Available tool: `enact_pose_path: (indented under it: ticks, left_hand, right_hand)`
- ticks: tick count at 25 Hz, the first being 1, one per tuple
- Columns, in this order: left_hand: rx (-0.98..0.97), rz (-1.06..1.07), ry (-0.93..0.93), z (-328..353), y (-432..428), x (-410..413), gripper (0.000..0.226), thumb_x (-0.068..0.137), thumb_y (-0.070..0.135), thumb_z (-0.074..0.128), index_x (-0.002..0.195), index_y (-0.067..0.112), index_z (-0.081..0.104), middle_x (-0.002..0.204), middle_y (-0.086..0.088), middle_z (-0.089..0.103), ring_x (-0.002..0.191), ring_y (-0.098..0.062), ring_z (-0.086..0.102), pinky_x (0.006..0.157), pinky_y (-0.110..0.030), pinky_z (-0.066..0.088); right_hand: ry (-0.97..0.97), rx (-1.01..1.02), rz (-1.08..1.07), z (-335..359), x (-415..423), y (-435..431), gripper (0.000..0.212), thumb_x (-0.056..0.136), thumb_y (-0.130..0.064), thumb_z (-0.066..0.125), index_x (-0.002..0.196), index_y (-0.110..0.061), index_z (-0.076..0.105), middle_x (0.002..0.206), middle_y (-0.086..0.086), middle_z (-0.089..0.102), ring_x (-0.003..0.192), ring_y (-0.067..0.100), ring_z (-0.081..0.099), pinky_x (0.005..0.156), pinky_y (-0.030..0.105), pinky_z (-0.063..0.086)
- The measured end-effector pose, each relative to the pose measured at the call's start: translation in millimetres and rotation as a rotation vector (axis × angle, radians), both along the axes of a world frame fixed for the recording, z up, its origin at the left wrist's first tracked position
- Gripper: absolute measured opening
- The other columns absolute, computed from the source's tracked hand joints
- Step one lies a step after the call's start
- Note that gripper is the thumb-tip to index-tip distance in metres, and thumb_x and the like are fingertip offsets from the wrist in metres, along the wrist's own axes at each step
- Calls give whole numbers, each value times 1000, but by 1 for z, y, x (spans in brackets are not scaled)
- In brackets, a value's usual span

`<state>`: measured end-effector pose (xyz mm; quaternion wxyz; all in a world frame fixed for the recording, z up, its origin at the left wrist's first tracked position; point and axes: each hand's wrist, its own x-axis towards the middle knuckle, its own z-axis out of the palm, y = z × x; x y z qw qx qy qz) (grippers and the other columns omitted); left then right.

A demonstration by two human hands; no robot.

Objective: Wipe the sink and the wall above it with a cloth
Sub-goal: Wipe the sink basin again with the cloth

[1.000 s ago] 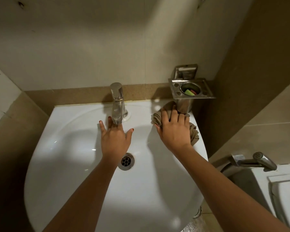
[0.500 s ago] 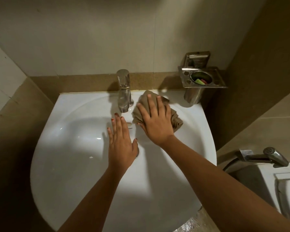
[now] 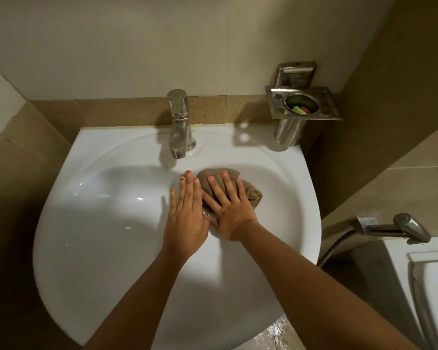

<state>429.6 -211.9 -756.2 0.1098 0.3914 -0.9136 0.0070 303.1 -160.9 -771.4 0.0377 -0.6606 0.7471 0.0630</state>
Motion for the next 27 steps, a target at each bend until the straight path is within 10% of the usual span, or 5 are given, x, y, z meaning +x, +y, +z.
enact_pose_path:
  ticks: [6,10,21,27]
  left_hand:
    - [108,-24,-74,13,19,-6,81,78,22,61,142,-4,19,153,-22,18,139,-28,8,109,-47,11]
    - [198,-58,-7,16,33,-6,74,91,23,45,146,4,0,157,-12,-8,139,-20,-18,112,-35,-8]
    - [444,43,-119,-10,18,34,48,90,22,41,135,5,40,143,-14,41,132,-28,37,109,-39,31]
    - [457,-19,-192,1,16,39,49,90,29,46,134,7,41,142,-12,42,131,-26,36,109,-40,24]
  right_hand:
    - [148,82,-115,16,-6,31,65,101,-38,23,146,-23,-20,139,4,-44,137,35,-32,114,52,-7]
    - [200,104,-340,35,-6,53,70,100,-39,27,145,-19,-23,137,11,-47,135,42,-31,111,56,-11]
    - [-348,317,-60,24,36,17,63,90,-49,45,147,-37,19,160,-2,-5,143,37,-7,110,62,1]
    - [132,203,204,33,12,26,57,90,-58,27,144,-42,17,151,3,21,129,33,28,94,56,29]
